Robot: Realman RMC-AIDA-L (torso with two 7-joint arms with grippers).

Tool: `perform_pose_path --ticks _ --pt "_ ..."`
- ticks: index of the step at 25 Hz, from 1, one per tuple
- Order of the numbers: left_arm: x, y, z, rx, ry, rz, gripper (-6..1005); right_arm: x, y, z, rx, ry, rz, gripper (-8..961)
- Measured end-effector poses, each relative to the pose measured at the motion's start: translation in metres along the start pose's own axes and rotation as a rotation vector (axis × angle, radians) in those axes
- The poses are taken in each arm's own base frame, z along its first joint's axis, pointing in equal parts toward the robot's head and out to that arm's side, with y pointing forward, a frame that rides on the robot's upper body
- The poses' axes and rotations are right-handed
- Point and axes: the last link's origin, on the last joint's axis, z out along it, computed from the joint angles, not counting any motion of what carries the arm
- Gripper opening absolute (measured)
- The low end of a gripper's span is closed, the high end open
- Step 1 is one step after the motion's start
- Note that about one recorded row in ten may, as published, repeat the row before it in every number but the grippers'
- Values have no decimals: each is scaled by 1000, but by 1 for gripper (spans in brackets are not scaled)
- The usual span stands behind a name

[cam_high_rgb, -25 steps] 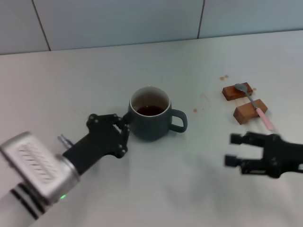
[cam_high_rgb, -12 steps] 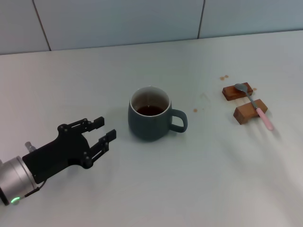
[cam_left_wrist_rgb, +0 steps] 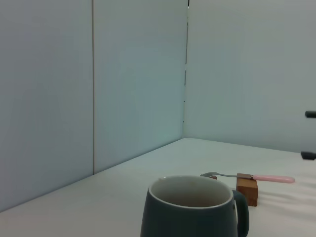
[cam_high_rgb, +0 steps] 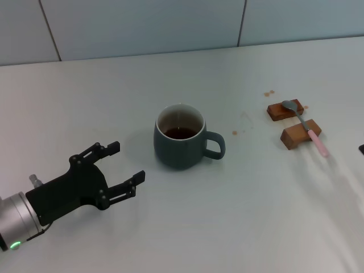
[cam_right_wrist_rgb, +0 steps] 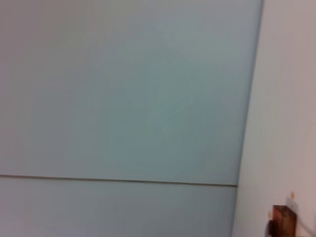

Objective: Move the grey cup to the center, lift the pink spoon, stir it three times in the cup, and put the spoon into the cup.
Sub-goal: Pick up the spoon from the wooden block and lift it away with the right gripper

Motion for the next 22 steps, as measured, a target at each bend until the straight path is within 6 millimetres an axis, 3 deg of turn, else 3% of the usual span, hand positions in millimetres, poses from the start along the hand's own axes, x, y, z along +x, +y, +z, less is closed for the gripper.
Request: perform_pose_path --ticks 6,22 --pt "0 1 -1 -3 -1 4 859 7 -7 9 38 12 18 782" --pt "-1 1 -2 -4 -1 12 857 22 -17 29 100 38 16 774"
